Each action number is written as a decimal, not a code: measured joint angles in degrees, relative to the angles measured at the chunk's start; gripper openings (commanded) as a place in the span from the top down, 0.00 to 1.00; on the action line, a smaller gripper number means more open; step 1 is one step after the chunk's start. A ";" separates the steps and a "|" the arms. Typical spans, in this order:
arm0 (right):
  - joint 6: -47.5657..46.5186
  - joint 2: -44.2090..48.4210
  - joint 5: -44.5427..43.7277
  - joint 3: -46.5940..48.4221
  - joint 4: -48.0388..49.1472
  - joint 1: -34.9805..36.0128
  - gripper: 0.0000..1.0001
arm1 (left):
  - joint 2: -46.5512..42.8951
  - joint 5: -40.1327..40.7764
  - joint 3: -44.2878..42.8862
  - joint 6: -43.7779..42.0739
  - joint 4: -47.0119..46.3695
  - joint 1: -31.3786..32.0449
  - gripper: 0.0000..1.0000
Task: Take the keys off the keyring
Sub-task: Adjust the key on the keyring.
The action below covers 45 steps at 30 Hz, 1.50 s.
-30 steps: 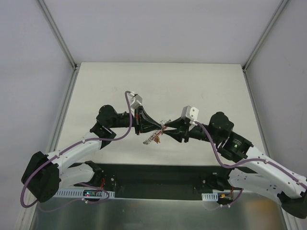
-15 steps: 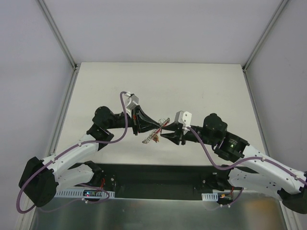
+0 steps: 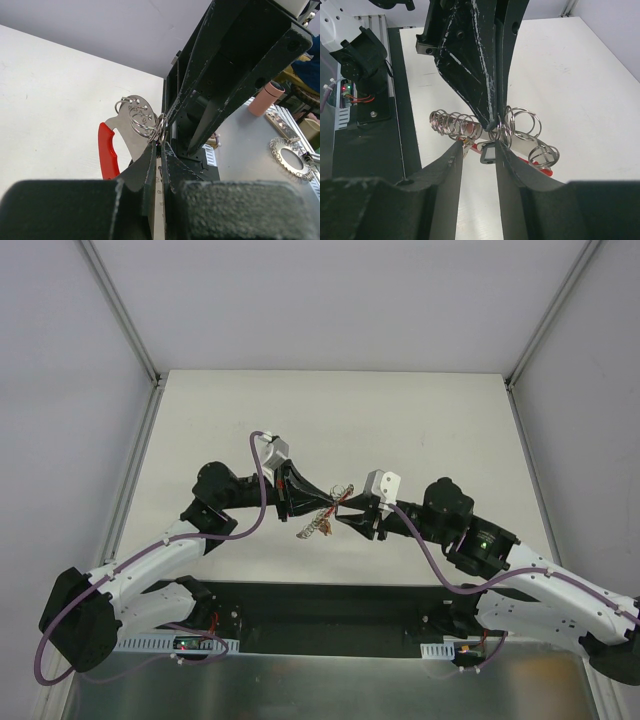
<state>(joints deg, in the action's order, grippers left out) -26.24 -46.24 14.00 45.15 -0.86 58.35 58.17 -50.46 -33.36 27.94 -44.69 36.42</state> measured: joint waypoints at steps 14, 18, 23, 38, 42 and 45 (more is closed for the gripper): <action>0.09 -0.07 -1.33 0.00 0.04 0.20 0.64 | 0.00 -0.02 0.02 -1.16 -0.20 0.39 1.00; 0.13 -0.26 -1.44 0.00 0.07 0.20 0.64 | 0.00 -0.04 0.09 -2.03 -0.26 0.42 1.00; 0.52 -0.44 -2.36 0.00 0.07 0.44 0.62 | 0.00 0.00 0.24 -3.41 -0.33 0.72 1.00; 2.23 -0.90 -5.33 0.00 1.79 1.62 0.71 | 0.00 2.12 0.48 -7.61 -0.44 2.54 1.00; 2.05 -0.98 -5.99 0.00 1.95 1.64 0.82 | 0.00 2.03 0.50 -7.93 -0.31 2.60 1.00; 1.84 -0.96 -6.36 0.00 1.92 1.62 0.91 | -0.02 1.62 0.52 -7.96 -0.22 2.60 1.00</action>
<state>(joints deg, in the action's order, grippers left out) -24.40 -47.20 7.64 45.15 1.06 59.96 58.15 -48.84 -32.84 19.99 -44.91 39.03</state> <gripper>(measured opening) 0.160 0.017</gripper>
